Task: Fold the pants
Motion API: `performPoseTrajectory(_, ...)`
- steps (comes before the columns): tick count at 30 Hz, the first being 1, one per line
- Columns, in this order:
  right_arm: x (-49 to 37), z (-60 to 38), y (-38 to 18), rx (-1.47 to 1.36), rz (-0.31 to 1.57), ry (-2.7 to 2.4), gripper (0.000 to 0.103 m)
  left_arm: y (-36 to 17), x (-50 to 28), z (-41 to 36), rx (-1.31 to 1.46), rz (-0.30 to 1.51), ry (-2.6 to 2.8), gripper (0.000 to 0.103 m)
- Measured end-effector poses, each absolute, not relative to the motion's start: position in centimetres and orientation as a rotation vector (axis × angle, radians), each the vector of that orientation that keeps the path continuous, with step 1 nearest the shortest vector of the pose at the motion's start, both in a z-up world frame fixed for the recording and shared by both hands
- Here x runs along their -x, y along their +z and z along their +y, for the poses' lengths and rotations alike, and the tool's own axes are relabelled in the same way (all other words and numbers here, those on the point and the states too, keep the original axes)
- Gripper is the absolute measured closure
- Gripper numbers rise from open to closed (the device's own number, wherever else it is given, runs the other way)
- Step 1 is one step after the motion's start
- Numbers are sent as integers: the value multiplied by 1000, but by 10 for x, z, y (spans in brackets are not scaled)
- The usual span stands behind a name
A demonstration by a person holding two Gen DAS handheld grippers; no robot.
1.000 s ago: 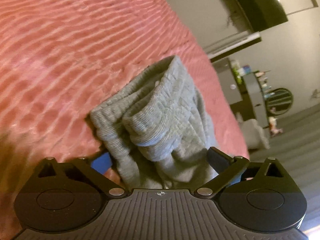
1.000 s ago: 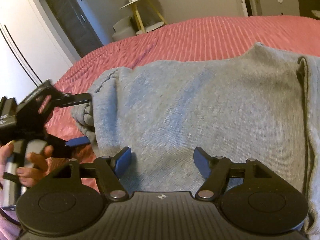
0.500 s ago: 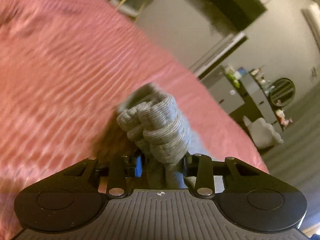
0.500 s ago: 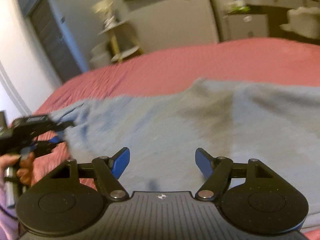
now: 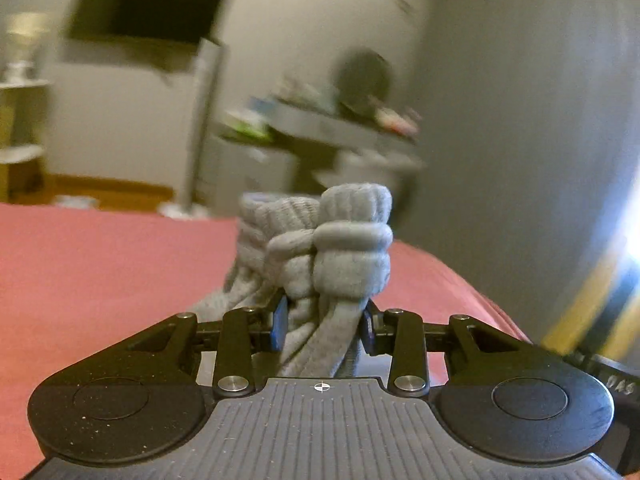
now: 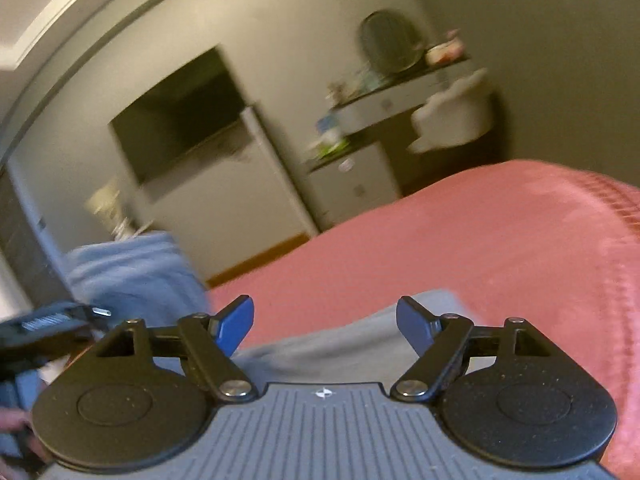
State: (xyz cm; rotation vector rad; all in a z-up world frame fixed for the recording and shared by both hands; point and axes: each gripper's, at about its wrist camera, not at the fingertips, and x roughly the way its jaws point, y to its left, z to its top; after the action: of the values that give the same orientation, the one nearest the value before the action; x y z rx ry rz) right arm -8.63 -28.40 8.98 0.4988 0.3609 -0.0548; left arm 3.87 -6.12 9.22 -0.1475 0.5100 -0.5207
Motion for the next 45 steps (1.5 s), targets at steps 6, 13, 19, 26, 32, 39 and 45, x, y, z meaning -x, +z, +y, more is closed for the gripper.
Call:
performPoseTrajectory(6,109,-349,58,-533,405,-175,24,-31,-46,-214,-27,771,-582,61)
performPoseTrajectory(13,99,-382,24,-609,475,-144,23,-9,-11,-193,31,798,-705,21)
performPoseTrajectory(19,70,-358,2,-665,536,-55,18,16,4,-94,112,744,-495,8)
performPoseTrajectory(26,49,-317,32,-510,487,-38,32,-17,-6,9,341,842,-173,8)
performPoseTrajectory(32,29,-297,12,-522,658,-142,56,-28,-7,32,471,833,-148,8)
performPoseTrajectory(39,10,-299,0,-628,622,-160,38,-45,-18,26,378,886,-129,8)
performPoseTrajectory(45,27,-312,-1,-721,554,-190,79,-45,-12,24,329,903,-104,8)
